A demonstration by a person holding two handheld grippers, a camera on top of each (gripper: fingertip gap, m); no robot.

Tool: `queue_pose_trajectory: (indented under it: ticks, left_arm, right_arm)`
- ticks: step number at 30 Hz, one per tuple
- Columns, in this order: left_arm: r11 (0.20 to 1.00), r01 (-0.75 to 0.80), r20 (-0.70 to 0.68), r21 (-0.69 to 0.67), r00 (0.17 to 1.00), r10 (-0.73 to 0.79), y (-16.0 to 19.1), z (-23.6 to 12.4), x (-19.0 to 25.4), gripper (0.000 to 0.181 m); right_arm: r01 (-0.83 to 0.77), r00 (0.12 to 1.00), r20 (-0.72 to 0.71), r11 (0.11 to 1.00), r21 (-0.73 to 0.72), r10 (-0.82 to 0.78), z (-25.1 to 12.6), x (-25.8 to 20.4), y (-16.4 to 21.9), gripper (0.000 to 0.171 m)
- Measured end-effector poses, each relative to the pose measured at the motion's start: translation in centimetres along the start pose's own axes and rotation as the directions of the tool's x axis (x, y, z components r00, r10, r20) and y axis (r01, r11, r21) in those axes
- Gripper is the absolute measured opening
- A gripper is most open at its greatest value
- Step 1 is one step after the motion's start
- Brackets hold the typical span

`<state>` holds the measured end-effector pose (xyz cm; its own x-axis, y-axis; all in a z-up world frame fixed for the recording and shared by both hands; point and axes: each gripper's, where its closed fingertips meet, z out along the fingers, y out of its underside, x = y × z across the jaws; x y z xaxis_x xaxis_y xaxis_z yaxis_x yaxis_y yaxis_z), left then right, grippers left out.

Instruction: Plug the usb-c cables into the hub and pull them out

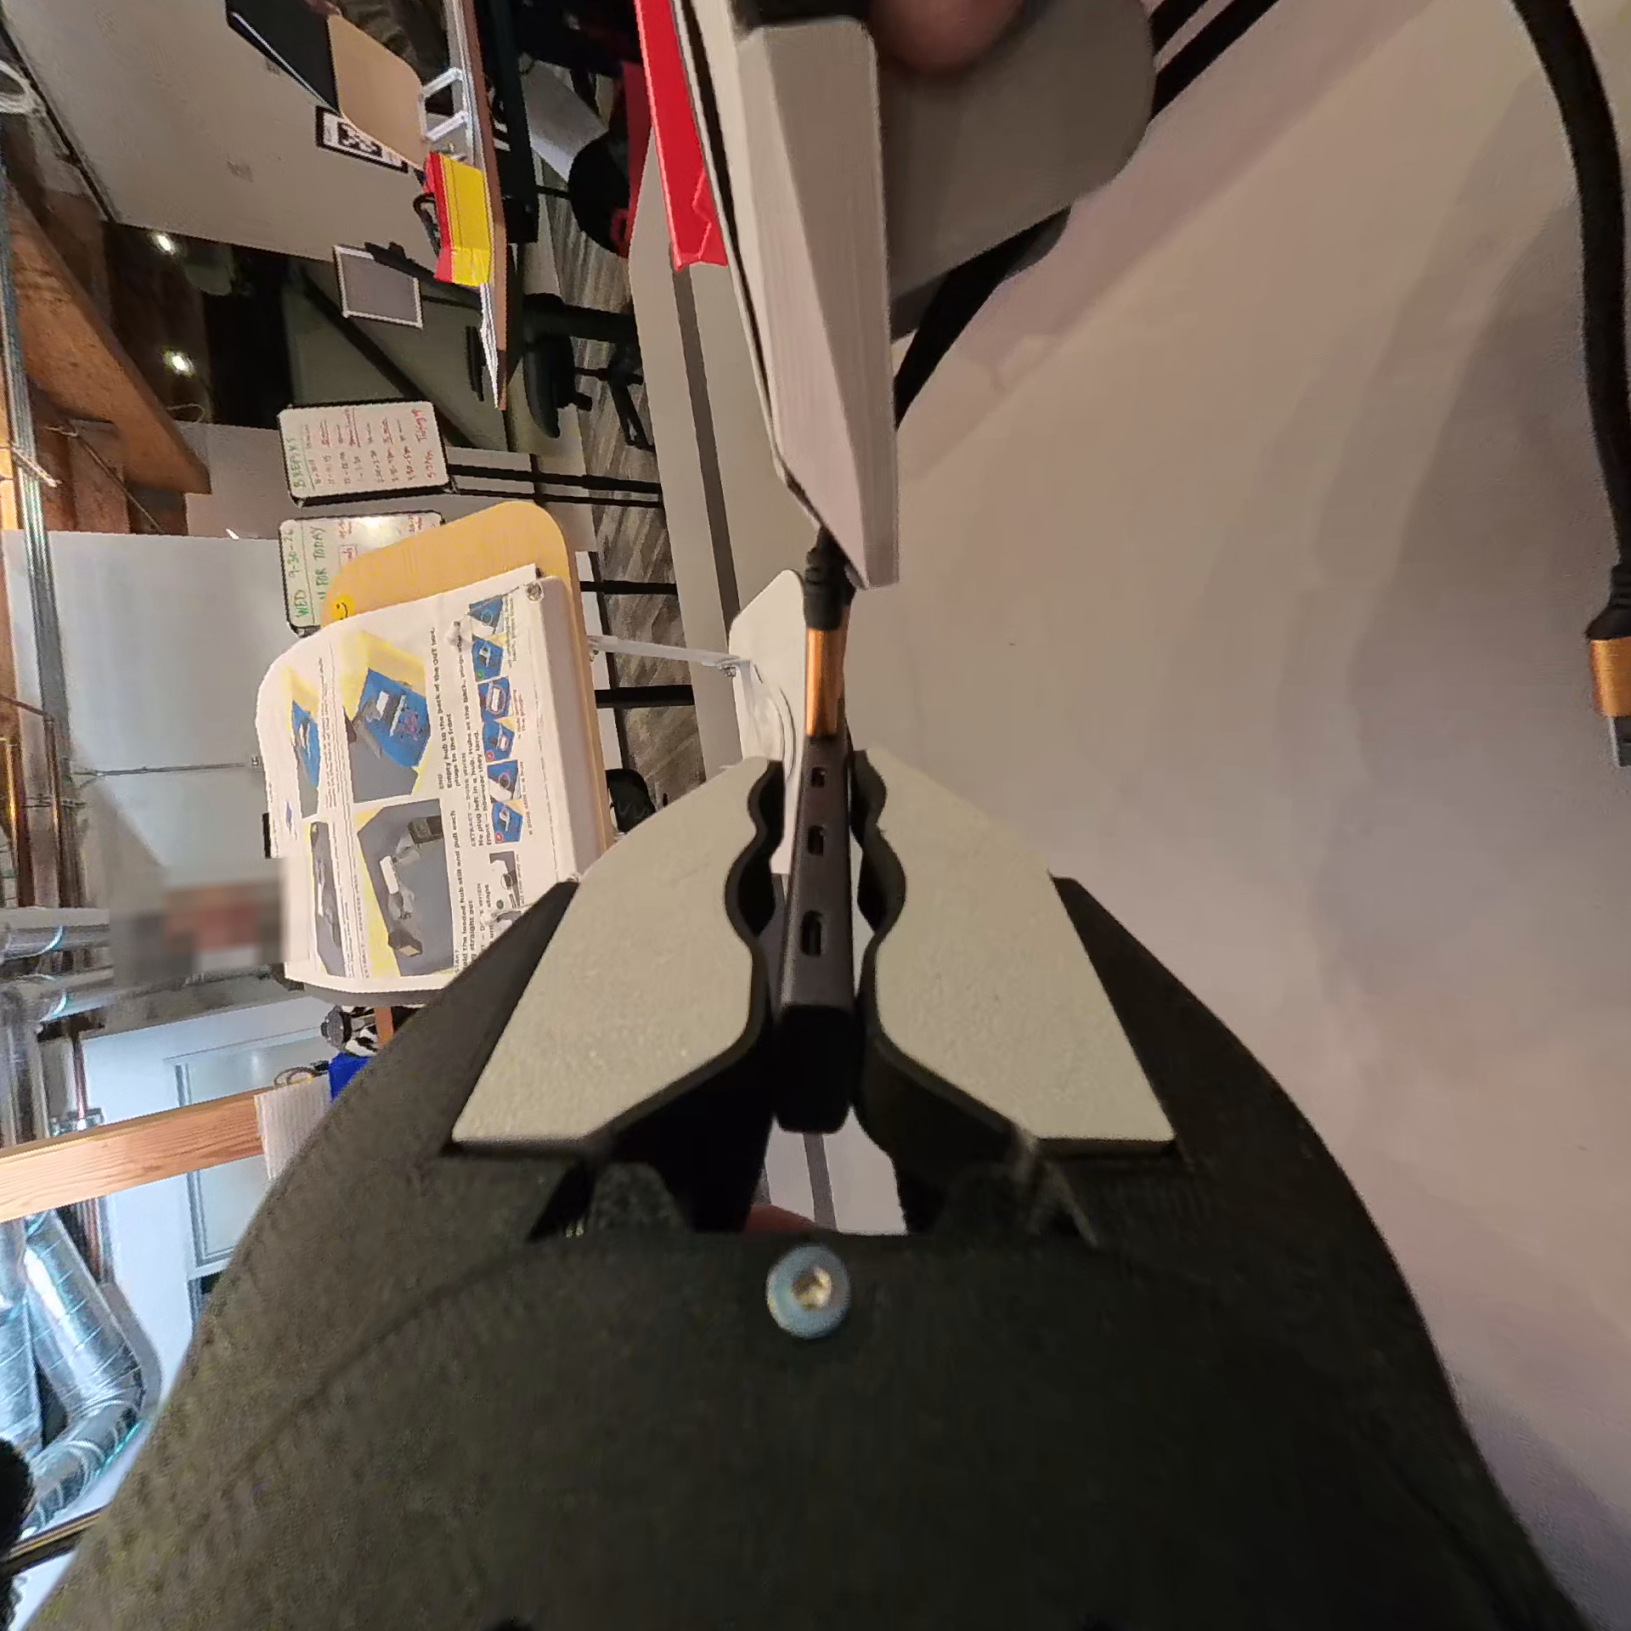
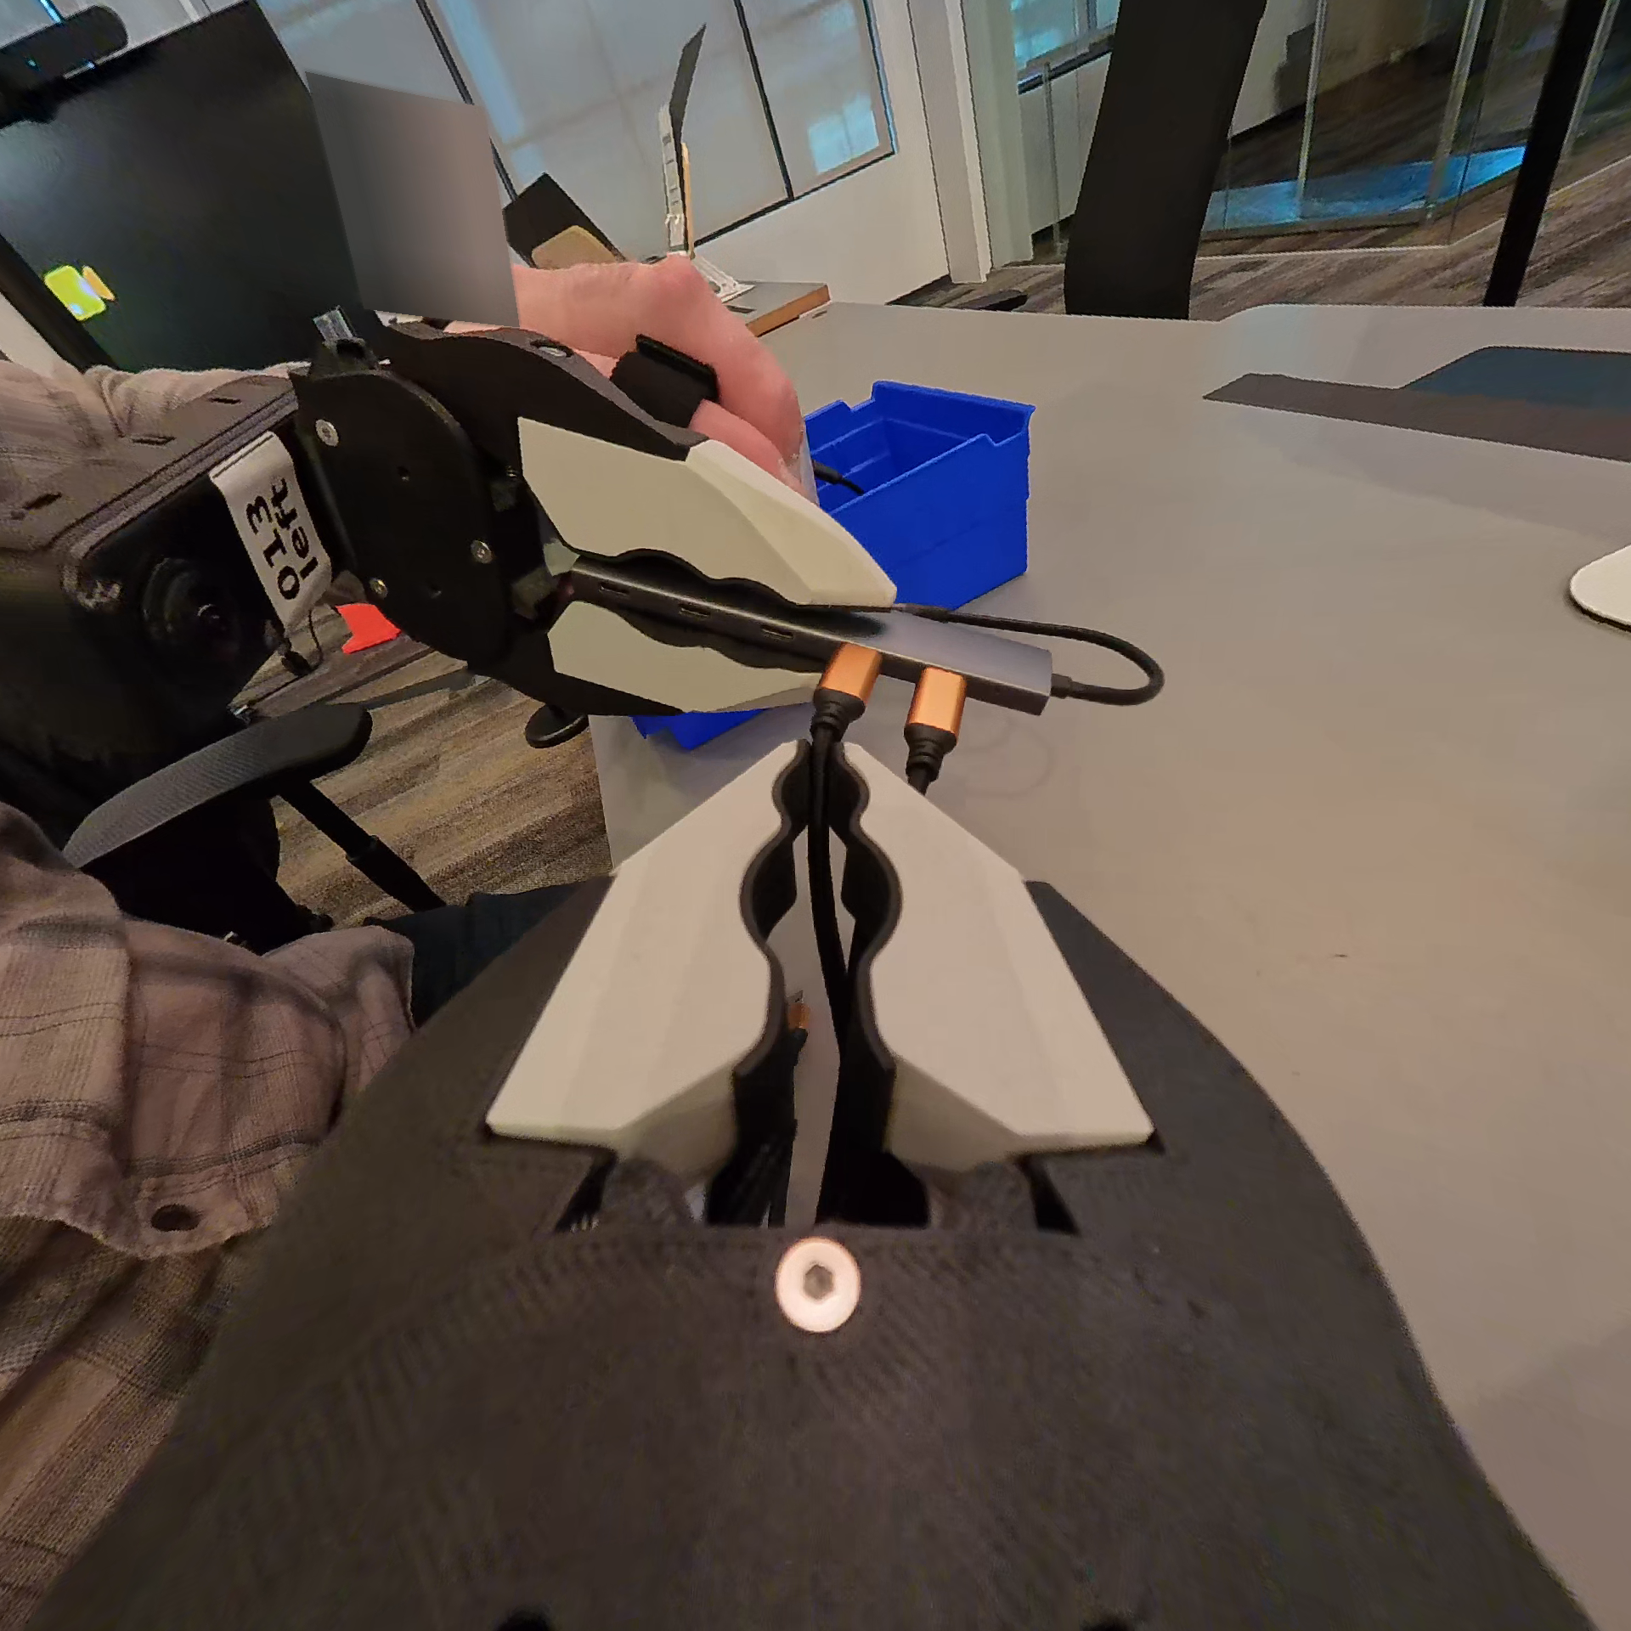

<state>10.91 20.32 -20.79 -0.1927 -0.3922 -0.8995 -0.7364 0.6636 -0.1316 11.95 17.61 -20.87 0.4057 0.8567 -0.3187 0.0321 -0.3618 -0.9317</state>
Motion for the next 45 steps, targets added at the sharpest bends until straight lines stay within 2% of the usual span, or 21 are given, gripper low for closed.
queue_pose_trajectory:
  ticks: [8,12,13,15,17,22,28,33,37,42,45]
  left_arm:
    - [0.999,0.033,0.03,-0.006,0.999,-0.033,-0.2,0.0,-0.8,0.015]
    - [0.999,0.032,0.01,-0.012,0.999,-0.032,-0.2,0.5,-0.5,0.039]
    - [0.999,0.035,0.016,-0.009,0.999,-0.035,-0.3,0.6,-0.5,0.037]
    - [0.999,0.032,0.036,0.003,0.999,-0.032,-0.3,0.5,-0.8,0.02]
    - [0.999,0.031,0.037,0.01,0.999,-0.031,-0.3,0.5,-0.9,0.015]
    - [0.999,0.044,-0.012,-0.006,0.999,-0.044,0.1,0.6,-0.3,0.014]
    - [0.999,0.049,0.017,-0.018,0.999,-0.049,0.3,0.7,-0.8,0.014]
    - [0.997,0.057,0.035,-0.05,0.998,-0.055,0.7,0.7,-1.0,0.014]
    - [0.995,0.059,0.061,-0.077,0.997,-0.055,1.1,0.6,-1.5,0.014]
    - [0.995,0.022,0.09,-0.094,0.996,-0.014,0.5,0.6,-1.6,0.013]
    - [0.994,0.009,0.109,-0.11,0.994,0.003,0.3,0.6,-1.6,0.014]
  right_arm:
    - [0.001,1.0,-0.021,1.0,0.03,-0.001,-0.2,0.1,-0.7,0.0]
    - [0.02,1.0,-0.025,1.0,0.021,-0.019,0.2,-0.4,-0.9,0.0]
    - [0.023,0.999,-0.024,1.0,0.016,-0.023,0.3,-0.5,-0.9,0.0]
    - [0.028,0.999,-0.019,1.0,0.014,-0.027,0.3,-0.6,-0.9,0.0]
    - [0.029,1.0,-0.012,0.999,0.016,-0.028,0.2,-0.7,-1.0,0.0]
    - [0.032,0.999,-0.01,0.999,0.014,-0.031,0.2,-0.7,-0.9,0.0]
    - [0.026,0.999,-0.035,0.998,0.049,-0.024,0.1,-0.4,-1.5,0.0]
    - [0.039,0.996,-0.081,0.996,0.078,-0.032,-0.6,0.2,-2.3,0.022]
    - [0.071,0.99,-0.131,0.995,0.071,-0.061,-0.7,0.5,-2.6,0.025]
    - [0.108,0.98,-0.173,0.994,0.024,-0.103,0.2,0.1,-2.6,0.021]
    - [0.096,0.975,-0.201,0.995,0.0,-0.094,0.5,0.4,-2.3,0.012]
